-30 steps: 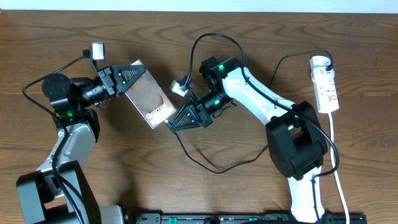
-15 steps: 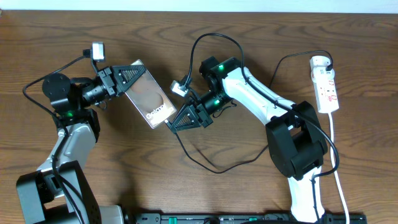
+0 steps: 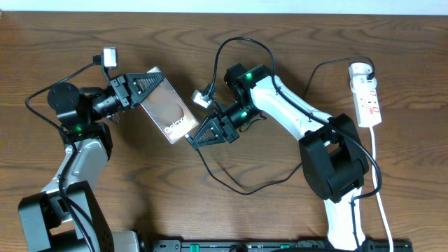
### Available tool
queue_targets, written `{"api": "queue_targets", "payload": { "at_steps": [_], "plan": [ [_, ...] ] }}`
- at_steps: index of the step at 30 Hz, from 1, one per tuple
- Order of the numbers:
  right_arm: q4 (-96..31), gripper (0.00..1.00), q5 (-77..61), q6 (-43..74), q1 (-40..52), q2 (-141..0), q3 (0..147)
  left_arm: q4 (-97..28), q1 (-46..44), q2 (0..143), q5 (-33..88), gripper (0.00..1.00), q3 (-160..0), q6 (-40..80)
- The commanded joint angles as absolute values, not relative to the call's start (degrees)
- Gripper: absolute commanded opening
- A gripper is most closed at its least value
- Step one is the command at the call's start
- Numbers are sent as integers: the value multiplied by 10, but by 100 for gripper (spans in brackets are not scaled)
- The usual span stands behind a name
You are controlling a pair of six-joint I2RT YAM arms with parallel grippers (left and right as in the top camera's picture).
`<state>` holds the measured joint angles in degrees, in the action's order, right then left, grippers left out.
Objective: Plug charger to phone and switch on socket
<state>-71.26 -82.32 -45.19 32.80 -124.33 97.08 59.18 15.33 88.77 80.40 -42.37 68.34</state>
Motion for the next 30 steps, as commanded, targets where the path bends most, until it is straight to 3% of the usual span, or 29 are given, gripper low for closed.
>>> {"api": "queue_targets", "payload": {
  "at_steps": [1, 30],
  "plan": [
    [-708, 1, -865, -446, 322, -1244, 982, 596, 150, 884, 819, 7, -429, 678],
    [-675, 1, -865, -403, 322, -1244, 982, 610, 150, 884, 885, 7, -429, 656]
  ]
}}
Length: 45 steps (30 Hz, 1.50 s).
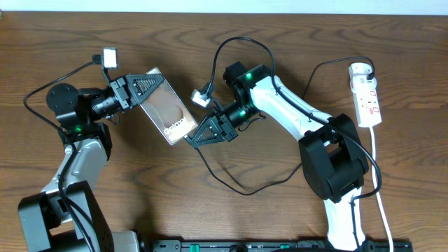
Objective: Plug charger to phone and switch on socket
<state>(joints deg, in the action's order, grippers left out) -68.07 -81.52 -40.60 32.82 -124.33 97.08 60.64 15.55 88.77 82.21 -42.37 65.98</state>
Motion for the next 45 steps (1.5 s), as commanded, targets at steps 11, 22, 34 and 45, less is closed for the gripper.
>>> {"api": "queue_targets", "payload": {
  "at_steps": [11, 22, 34, 45],
  "plan": [
    [-668, 1, -866, -402, 322, -1244, 982, 609, 140, 884, 859, 7, -429, 655],
    [-666, 1, -876, -402, 314, -1244, 982, 609, 115, 884, 855, 8, -429, 641],
    [-666, 31, -882, -403, 292, -1244, 982, 609, 116, 884, 847, 7, -429, 641],
    [-666, 99, -854, -399, 288, -1244, 982, 594, 153, 884, 806, 7, -429, 611]
  ]
}}
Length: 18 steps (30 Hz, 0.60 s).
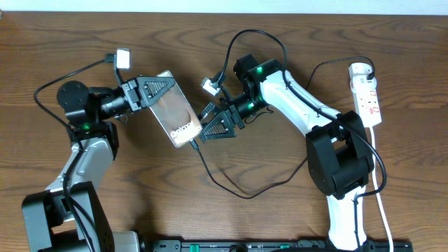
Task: Plug charger to phone and switch on socket
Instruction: 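Open the right gripper off the connector and lift it away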
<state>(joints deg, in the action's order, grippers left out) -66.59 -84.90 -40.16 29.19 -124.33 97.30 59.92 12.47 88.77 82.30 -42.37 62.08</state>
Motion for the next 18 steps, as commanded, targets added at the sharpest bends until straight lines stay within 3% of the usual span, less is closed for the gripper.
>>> {"api": "queue_targets", "payload": {
  "at_steps": [1, 5, 8, 13, 18],
  "plan": [
    [-666, 99, -848, -394, 287, -1244, 982, 585, 165, 884, 798, 7, -429, 611],
    [-653, 99, -792, -344, 276, -1244, 982, 517, 222, 884, 762, 7, -429, 590],
    [-603, 99, -705, -222, 267, -1244, 982, 440, 258, 884, 740, 7, -429, 550],
    [-524, 99, -466, -3, 261, -1244, 982, 248, 284, 884, 699, 7, -429, 433],
    [-514, 99, -315, 70, 261, -1244, 982, 28, 278, 884, 565, 7, -429, 295]
  ]
}}
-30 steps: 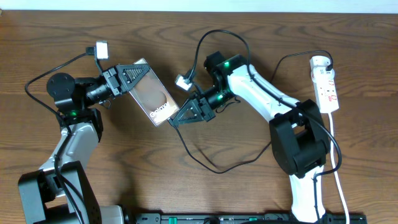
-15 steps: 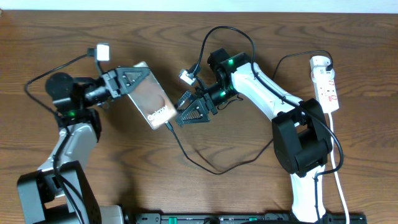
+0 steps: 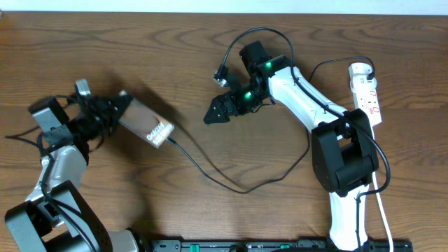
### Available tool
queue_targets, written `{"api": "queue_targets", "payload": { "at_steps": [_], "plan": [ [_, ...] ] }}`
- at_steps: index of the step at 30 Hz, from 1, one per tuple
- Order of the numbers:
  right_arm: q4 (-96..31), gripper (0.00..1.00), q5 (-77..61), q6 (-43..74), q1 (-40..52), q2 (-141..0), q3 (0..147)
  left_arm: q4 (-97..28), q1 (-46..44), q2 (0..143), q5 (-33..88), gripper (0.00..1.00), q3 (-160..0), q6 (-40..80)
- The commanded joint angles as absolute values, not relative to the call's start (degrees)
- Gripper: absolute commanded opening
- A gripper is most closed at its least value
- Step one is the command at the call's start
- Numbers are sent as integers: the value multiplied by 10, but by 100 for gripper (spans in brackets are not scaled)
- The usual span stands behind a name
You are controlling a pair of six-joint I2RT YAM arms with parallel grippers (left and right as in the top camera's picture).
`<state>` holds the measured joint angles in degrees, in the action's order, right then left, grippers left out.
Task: Plug charger to phone and switch on socket
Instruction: 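Open the right gripper off the connector and lift it away, then lower the phone flat onto the table with the left gripper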
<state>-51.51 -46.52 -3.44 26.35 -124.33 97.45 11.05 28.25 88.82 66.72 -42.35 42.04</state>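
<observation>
In the overhead view my left gripper (image 3: 120, 113) is shut on the upper end of the phone (image 3: 148, 126), which lies tilted low over the table at the left. The black charger cable (image 3: 241, 189) ends in a plug (image 3: 172, 143) seated in the phone's lower right end. It loops across the table toward the white power strip (image 3: 366, 94) at the far right. My right gripper (image 3: 210, 117) hovers mid-table, right of the phone and clear of the cable, its fingers apart with nothing between them.
The right arm's own thin cable arches above its wrist (image 3: 255, 31). The power strip's white lead (image 3: 381, 189) runs down the right edge. A dark rail (image 3: 266, 246) lies along the table's front edge.
The left gripper has carried the phone left and lower, with the plug staying in its end. The right gripper has let go of the plug and now sits apart from the phone.
At first the left gripper held the phone tilted while the right gripper held the plug near its lower end. Both stayed close there, then stood slightly right with the plug at the port. Now the phone is at the left with the cable attached, and the right gripper is free.
</observation>
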Motion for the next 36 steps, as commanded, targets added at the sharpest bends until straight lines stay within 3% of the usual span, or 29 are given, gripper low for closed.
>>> {"api": "queue_targets", "payload": {
  "at_steps": [1, 10, 36],
  "plan": [
    [-515, 99, -307, 70, 261, -1244, 982, -6, 276, 884, 533, 7, -429, 277],
    [-510, 99, -301, 71, 261, -1244, 982, -124, 269, 884, 378, 7, -429, 253],
    [-510, 99, -302, 70, 261, -1244, 982, -177, 269, 945, 363, 7, -410, 292]
  ]
}}
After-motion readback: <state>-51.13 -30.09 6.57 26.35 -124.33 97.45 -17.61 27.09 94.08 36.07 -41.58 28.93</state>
